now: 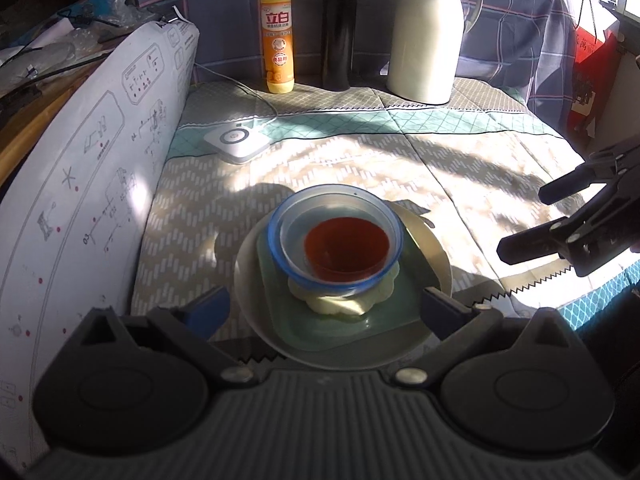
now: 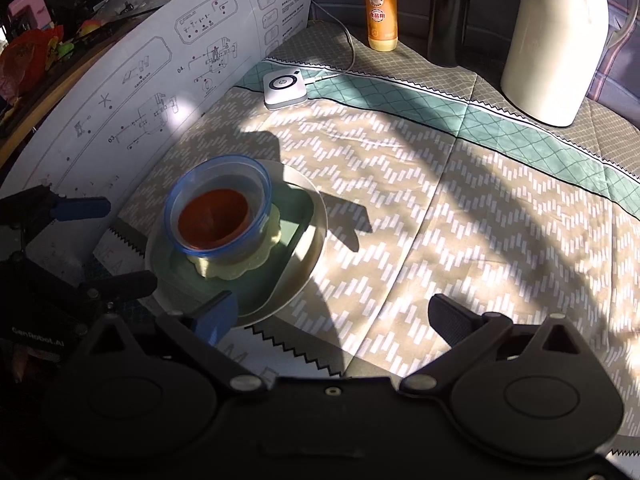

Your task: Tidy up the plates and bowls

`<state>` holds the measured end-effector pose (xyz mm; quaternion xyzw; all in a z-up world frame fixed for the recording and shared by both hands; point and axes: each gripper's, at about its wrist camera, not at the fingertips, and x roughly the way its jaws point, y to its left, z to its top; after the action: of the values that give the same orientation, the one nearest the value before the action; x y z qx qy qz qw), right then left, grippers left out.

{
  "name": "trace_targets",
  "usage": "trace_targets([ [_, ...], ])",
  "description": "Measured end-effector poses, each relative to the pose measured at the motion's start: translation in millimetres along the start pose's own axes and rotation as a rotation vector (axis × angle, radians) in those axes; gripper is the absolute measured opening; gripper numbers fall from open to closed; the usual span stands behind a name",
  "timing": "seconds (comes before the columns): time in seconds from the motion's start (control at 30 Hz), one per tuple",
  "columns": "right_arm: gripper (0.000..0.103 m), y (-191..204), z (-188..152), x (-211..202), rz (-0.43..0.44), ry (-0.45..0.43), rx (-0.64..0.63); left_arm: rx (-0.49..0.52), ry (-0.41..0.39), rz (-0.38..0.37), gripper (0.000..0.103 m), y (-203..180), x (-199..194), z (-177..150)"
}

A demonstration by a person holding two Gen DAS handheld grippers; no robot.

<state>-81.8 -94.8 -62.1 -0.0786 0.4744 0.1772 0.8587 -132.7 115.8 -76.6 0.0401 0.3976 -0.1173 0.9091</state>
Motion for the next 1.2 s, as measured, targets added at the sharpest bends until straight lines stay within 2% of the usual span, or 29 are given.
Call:
trace_targets([
  [0.27,0.103,8,-23,-15,-0.061,-0.015,-0.07,-0.015,-0.004,-0.001,0.103,-8,-6,-12],
  [0.43,0.103,9,-31,-14,-0.063,0.008,-0.064,-0.01,-0.001,0.005,0.103,-11,-5,-13],
  [1.2,0.103,17,-34,-4,-0.087,0.026,-0.107,-0.031,0.024,0.004,0.103,-10,-1,-14],
])
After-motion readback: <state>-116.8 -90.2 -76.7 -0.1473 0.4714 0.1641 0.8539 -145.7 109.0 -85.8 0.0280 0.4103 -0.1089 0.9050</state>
